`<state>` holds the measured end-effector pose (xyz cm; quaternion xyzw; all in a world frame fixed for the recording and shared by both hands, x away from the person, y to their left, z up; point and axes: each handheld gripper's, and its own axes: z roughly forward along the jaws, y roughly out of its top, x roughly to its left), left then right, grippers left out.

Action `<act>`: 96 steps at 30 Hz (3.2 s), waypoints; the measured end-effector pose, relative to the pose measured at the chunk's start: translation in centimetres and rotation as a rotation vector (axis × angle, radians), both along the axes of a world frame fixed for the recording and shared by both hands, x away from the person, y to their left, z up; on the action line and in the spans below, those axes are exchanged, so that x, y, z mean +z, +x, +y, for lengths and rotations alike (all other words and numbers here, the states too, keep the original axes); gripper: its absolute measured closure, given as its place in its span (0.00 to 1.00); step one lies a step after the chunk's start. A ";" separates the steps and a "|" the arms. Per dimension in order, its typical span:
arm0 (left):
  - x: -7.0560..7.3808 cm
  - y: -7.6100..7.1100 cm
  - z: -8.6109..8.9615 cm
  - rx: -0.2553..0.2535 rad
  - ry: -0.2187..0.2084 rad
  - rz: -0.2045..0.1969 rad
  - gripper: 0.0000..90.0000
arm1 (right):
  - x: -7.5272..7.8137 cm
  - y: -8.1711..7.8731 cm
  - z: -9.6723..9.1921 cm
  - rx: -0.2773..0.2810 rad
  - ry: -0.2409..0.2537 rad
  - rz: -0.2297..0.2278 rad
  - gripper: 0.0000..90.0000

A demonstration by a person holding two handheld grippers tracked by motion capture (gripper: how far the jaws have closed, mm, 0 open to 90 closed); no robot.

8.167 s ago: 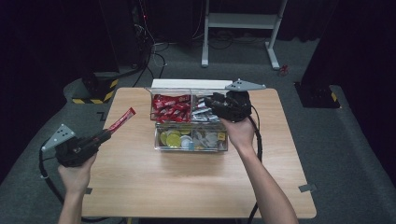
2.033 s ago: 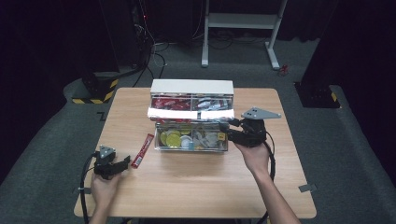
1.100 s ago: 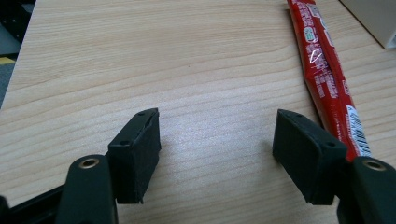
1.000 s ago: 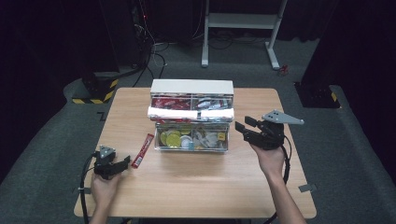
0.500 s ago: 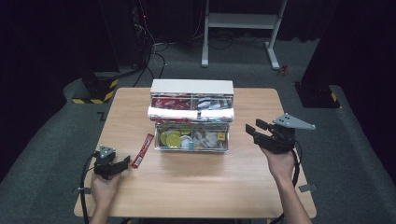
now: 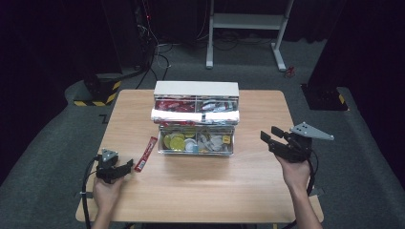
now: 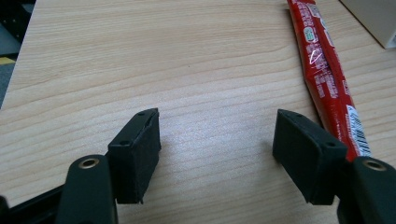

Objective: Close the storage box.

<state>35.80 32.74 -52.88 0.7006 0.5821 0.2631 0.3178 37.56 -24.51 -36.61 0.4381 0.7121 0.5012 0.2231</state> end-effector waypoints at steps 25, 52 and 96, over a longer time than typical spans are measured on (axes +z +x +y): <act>0.0 0.0 0.0 -0.001 0.001 0.001 0.36 | -4.7 -0.9 -2.2 -0.065 0.034 0.040 0.51; 0.0 0.0 0.0 0.000 0.000 0.000 0.36 | -9.6 0.4 -1.1 -0.082 0.015 0.138 0.52; 0.0 0.0 0.0 -0.001 0.000 0.001 0.36 | -14.5 4.0 0.7 -0.184 -0.157 0.263 0.42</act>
